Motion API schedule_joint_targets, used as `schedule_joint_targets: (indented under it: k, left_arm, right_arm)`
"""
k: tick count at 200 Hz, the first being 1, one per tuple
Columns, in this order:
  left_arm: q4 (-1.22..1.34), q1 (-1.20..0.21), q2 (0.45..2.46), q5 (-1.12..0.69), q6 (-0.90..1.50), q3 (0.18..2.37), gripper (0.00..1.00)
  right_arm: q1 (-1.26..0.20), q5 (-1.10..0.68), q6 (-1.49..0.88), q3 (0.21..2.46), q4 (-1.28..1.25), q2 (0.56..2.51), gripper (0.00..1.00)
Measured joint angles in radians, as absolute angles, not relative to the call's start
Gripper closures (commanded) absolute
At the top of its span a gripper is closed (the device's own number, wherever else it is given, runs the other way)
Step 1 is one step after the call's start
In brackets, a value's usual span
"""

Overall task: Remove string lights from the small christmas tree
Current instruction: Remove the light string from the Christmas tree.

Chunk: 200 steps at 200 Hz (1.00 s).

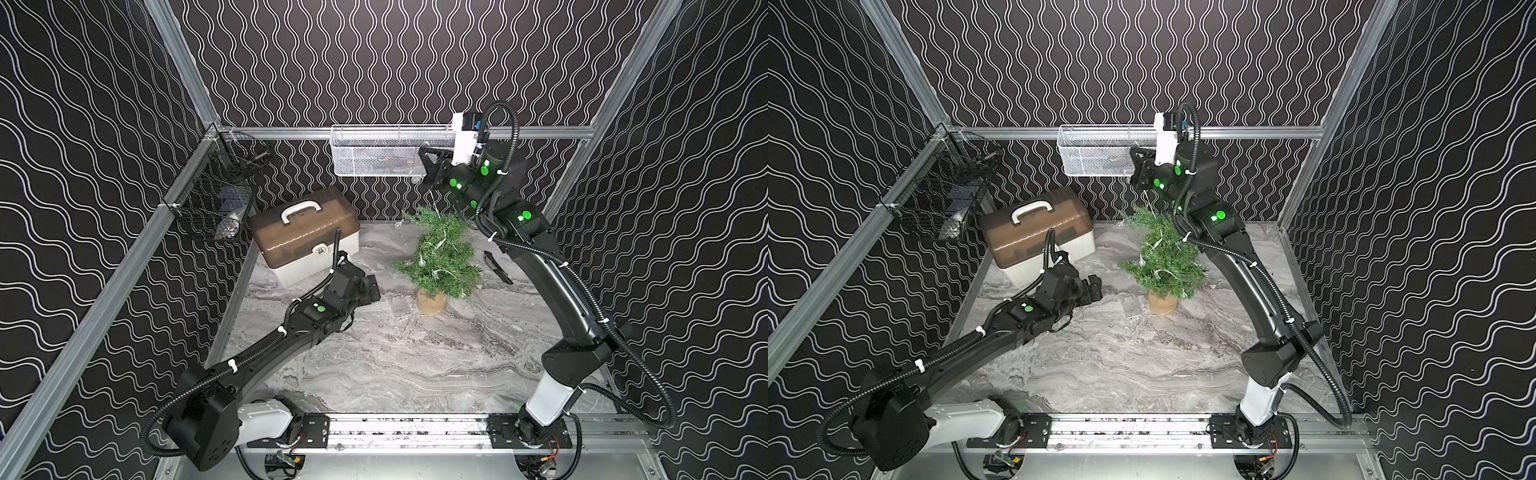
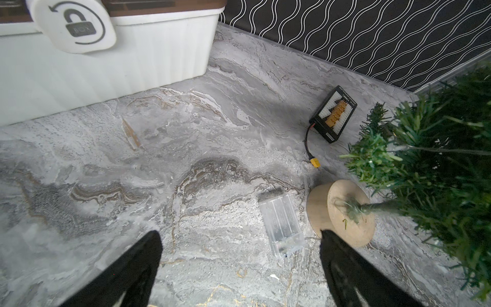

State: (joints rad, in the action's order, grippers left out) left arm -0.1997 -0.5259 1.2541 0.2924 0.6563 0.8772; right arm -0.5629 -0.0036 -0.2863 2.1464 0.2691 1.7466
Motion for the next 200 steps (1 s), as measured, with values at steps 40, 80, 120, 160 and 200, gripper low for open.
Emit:
schedule_joint_targets:
  k: [40,80,120,160,200]
  left_arm:
    - [-0.199,-0.525,1.264,0.287,0.656,0.877,0.04]
    - [-0.194,-0.526,1.264,0.285,0.656,0.873,0.04]
    - [-0.19,-0.525,1.274,0.284,0.657,0.862,0.04]
    - [-0.181,-0.525,1.277,0.281,0.657,0.854,0.04]
    - [-0.178,-0.526,1.278,0.281,0.657,0.849,0.04]
  right_arm:
    - [-0.491,0.06,-0.334,2.047,0.268,1.679,1.0]
    - [-0.4,0.131,-0.369,1.916,0.274,1.565,1.0]
    - [-0.374,0.178,-0.374,1.816,0.279,1.441,1.0]
    - [-0.366,0.224,-0.348,1.718,0.298,1.322,1.0]
    - [-0.361,0.281,-0.313,1.634,0.326,1.201,1.0]
